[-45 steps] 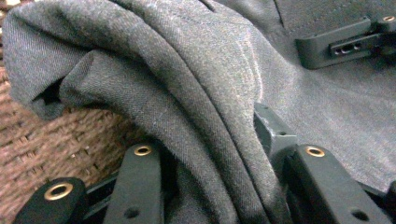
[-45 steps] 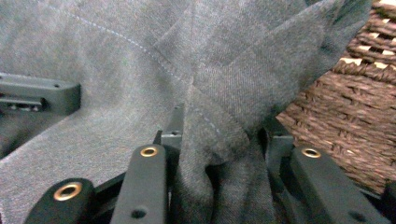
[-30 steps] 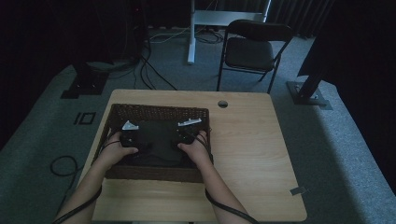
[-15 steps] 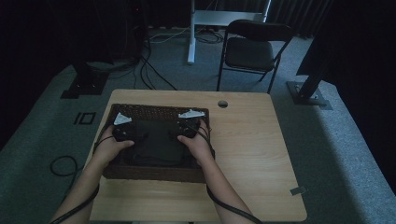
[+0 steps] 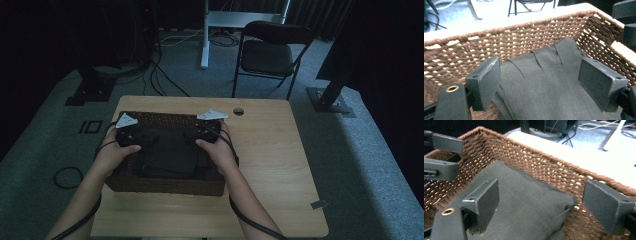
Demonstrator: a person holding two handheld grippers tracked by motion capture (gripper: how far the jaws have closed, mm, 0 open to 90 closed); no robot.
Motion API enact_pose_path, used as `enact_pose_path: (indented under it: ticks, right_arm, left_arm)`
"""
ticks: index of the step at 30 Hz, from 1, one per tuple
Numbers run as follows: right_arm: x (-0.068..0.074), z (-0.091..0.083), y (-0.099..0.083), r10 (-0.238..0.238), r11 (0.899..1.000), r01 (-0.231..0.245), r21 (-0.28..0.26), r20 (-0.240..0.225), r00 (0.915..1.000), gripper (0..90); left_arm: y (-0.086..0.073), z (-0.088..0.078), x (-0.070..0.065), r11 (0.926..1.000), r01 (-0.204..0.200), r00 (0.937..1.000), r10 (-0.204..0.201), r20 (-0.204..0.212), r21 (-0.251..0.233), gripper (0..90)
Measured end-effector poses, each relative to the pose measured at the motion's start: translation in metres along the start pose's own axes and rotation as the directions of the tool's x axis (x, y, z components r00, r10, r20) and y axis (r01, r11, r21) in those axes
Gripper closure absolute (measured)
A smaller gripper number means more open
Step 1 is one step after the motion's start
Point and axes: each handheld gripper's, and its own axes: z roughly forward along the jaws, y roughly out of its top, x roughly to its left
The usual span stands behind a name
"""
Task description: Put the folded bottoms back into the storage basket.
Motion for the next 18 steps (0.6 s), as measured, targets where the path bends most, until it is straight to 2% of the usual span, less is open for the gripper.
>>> enact_pose_path:
  ticks: [3,7,11,18]
  right_arm:
    - [-0.004,-0.01,0.002,-0.002,1.0,0.002,-0.016,0.002,1.0,14.0]
    - [-0.011,-0.022,0.002,-0.002,1.0,0.003,-0.03,0.017,0.9999,13.9]
    - [-0.018,-0.032,-0.001,-0.012,0.999,0.013,-0.032,0.028,0.9995,13.9]
    - [-0.032,-0.051,-0.008,-0.002,0.999,0.005,-0.052,0.053,0.9986,13.8]
  left_arm:
    - [0.002,-0.007,-0.004,0.9996,0.014,0.9998,-0.013,0.013,-0.025,18.7]
    - [0.002,-0.014,-0.01,0.9997,-0.007,0.9997,0.007,0.022,-0.022,18.7]
    - [0.001,-0.019,-0.015,0.9996,-0.01,0.9995,0.01,0.029,-0.026,18.7]
    - [-0.002,-0.027,-0.018,0.9986,0.009,0.9995,-0.008,0.031,-0.052,18.7]
